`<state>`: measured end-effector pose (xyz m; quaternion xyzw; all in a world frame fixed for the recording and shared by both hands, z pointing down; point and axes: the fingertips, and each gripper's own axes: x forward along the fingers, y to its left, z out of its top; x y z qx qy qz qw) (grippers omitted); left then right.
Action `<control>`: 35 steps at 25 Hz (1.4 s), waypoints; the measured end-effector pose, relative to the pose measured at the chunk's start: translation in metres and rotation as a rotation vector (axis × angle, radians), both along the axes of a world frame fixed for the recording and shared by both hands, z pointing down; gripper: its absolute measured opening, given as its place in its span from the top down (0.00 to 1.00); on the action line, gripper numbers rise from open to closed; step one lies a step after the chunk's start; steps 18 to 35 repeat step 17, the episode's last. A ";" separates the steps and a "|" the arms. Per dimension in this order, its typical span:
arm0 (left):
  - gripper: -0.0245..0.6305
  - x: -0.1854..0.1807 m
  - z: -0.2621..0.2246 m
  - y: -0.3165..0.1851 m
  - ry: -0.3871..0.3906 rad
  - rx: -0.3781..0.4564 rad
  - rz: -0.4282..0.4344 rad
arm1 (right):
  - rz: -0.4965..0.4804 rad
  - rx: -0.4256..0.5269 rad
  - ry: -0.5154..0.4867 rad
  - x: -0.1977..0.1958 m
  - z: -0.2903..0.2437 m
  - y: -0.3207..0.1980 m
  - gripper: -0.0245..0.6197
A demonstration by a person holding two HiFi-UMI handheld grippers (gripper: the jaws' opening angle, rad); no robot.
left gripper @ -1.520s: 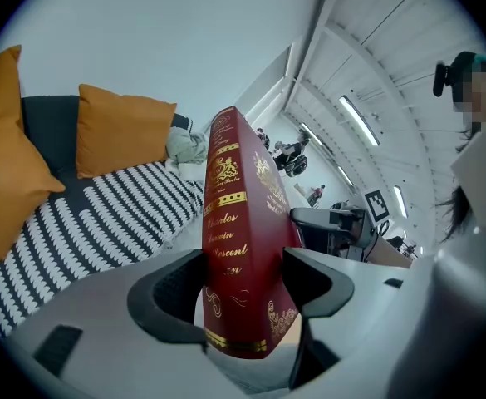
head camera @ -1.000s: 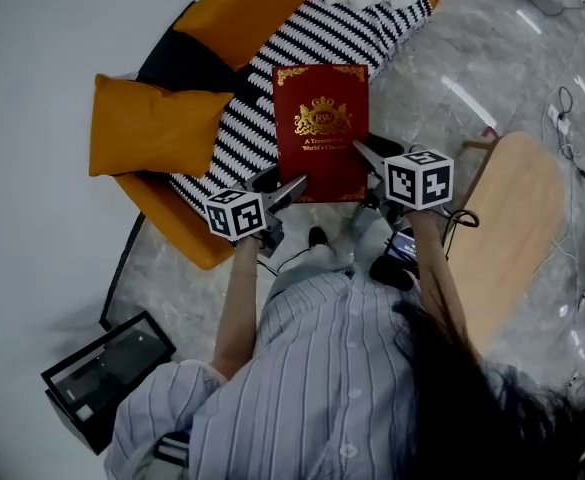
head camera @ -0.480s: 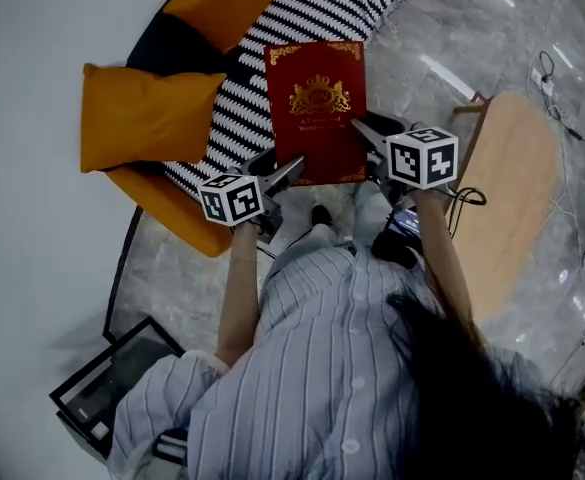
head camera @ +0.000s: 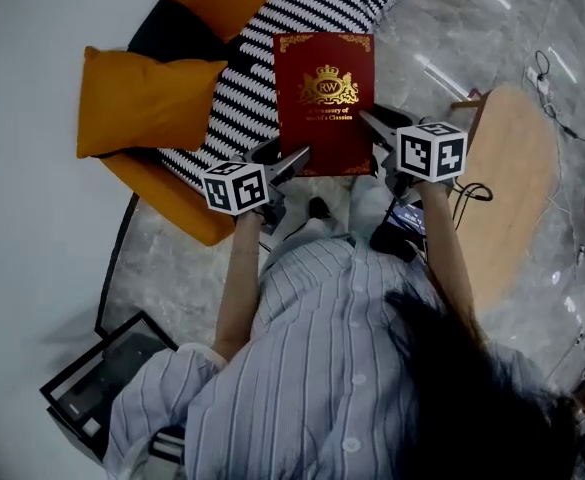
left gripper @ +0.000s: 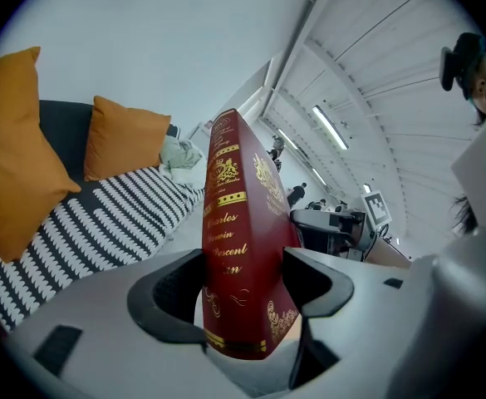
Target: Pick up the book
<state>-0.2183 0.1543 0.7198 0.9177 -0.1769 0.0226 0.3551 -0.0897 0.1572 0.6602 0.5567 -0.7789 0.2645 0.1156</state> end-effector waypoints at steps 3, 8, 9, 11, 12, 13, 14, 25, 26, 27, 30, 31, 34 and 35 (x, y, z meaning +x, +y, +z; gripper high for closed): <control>0.49 -0.005 0.003 0.005 0.000 -0.004 -0.006 | -0.005 -0.002 0.000 -0.005 0.002 0.004 0.78; 0.49 -0.007 0.005 0.004 -0.005 -0.015 -0.016 | -0.017 -0.013 -0.004 -0.007 0.004 0.001 0.78; 0.49 -0.007 0.005 0.003 -0.007 -0.018 -0.019 | -0.020 -0.016 -0.005 -0.007 0.004 0.000 0.78; 0.49 -0.005 0.006 0.002 -0.011 -0.025 -0.023 | -0.025 -0.024 -0.004 -0.006 0.005 -0.002 0.78; 0.49 -0.004 0.006 0.002 -0.013 -0.029 -0.024 | -0.027 -0.028 -0.003 -0.004 0.006 -0.003 0.78; 0.49 -0.002 0.007 0.001 -0.014 -0.033 -0.025 | -0.029 -0.033 -0.003 -0.002 0.006 -0.004 0.78; 0.49 0.001 0.007 0.000 -0.014 -0.037 -0.025 | -0.029 -0.037 -0.004 0.000 0.007 -0.005 0.78; 0.49 0.008 0.008 -0.003 -0.014 -0.051 -0.027 | -0.030 -0.052 -0.005 0.008 0.008 -0.009 0.78; 0.49 0.008 0.008 -0.003 -0.014 -0.051 -0.027 | -0.030 -0.052 -0.005 0.008 0.008 -0.009 0.78; 0.49 0.008 0.008 -0.003 -0.014 -0.051 -0.027 | -0.030 -0.052 -0.005 0.008 0.008 -0.009 0.78; 0.49 0.008 0.008 -0.003 -0.014 -0.051 -0.027 | -0.030 -0.052 -0.005 0.008 0.008 -0.009 0.78; 0.49 0.008 0.008 -0.003 -0.014 -0.051 -0.027 | -0.030 -0.052 -0.005 0.008 0.008 -0.009 0.78; 0.49 0.008 0.008 -0.003 -0.014 -0.051 -0.027 | -0.030 -0.052 -0.005 0.008 0.008 -0.009 0.78; 0.49 0.008 0.008 -0.003 -0.014 -0.051 -0.027 | -0.030 -0.052 -0.005 0.008 0.008 -0.009 0.78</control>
